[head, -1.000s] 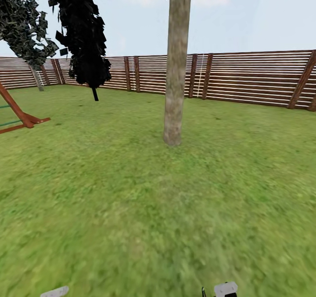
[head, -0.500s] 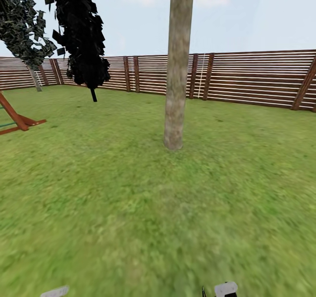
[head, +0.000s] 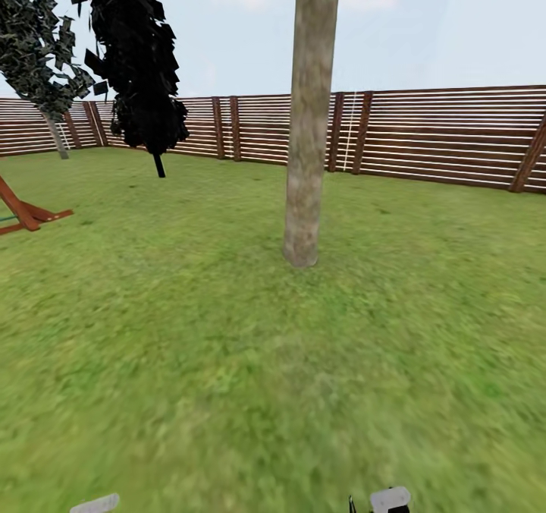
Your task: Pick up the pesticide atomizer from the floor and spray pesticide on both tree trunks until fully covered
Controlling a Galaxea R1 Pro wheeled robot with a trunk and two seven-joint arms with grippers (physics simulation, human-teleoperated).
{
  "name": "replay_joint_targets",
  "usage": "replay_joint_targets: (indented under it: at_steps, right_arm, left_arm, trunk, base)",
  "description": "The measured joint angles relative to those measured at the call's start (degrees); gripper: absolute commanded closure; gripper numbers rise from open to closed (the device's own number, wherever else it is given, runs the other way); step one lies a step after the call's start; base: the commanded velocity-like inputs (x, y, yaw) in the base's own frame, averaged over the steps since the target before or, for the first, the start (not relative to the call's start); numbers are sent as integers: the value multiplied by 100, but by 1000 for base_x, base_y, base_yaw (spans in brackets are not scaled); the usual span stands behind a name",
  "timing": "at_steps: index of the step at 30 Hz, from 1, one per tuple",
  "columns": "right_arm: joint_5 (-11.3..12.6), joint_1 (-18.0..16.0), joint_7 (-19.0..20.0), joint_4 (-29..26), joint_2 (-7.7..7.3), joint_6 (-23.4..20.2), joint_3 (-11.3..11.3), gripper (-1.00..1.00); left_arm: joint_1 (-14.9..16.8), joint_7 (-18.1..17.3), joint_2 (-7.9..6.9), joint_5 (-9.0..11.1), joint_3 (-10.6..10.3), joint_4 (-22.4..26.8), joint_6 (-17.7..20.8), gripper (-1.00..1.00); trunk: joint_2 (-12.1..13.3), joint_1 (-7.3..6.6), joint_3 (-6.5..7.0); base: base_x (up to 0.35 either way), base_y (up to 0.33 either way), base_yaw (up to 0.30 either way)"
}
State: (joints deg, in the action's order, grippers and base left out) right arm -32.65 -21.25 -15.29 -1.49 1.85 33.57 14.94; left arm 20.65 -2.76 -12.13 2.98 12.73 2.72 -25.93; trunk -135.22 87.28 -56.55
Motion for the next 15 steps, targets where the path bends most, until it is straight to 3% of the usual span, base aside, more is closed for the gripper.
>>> replay_joint_targets:
  at_steps: [15]
  right_arm:
    - [5, 1, -3, 0, 0, 0, 0, -100]
  left_arm:
    - [0, 3, 1, 6, 1, -94, 0, 100]
  trunk:
    - [0, 0, 0]
  base:
    - [339, 0, 0]
